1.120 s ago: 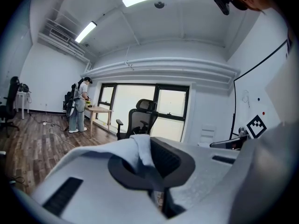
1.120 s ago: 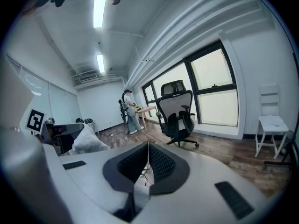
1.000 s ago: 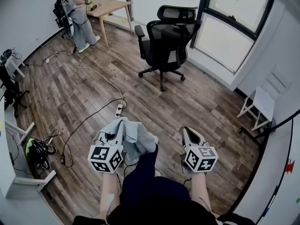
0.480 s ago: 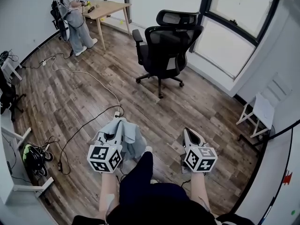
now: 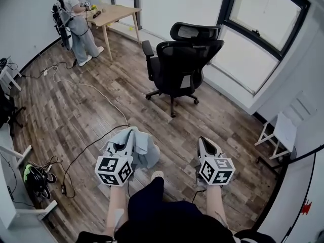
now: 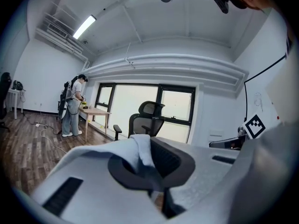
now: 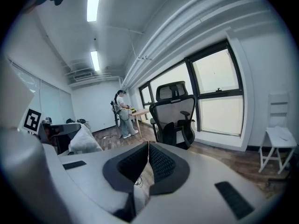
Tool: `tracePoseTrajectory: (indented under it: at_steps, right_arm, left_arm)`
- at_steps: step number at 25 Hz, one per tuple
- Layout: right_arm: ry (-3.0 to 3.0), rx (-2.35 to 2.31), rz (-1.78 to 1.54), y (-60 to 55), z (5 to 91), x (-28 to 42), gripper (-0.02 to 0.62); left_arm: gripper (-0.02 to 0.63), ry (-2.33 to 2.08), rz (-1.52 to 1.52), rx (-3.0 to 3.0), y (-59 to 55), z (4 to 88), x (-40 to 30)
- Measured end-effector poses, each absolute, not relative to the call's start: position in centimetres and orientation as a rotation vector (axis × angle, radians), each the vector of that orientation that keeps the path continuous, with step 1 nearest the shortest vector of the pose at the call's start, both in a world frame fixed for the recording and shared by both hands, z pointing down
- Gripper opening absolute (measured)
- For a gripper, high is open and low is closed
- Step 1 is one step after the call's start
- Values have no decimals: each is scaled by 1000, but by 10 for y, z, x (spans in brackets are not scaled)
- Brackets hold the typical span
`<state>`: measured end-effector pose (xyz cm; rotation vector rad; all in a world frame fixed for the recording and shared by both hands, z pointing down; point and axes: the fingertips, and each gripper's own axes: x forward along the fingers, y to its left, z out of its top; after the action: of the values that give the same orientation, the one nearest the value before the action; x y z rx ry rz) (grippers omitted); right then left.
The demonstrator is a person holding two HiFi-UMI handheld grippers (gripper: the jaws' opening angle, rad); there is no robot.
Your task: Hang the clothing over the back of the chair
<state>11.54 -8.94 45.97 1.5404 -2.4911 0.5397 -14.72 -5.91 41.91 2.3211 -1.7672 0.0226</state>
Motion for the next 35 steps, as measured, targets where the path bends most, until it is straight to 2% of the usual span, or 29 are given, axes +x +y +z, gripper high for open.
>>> tracePoseTrajectory:
  at_steps: [23,35]
  right_arm:
    - [-2479,1629,561,-237,457,70,31]
    - [-2435,1610,607,-241,472,57,31]
  left_arm:
    - [14,-1676,61,2390,-223,424,-184]
    - [14,-1624,75,2357,-235,445,-190]
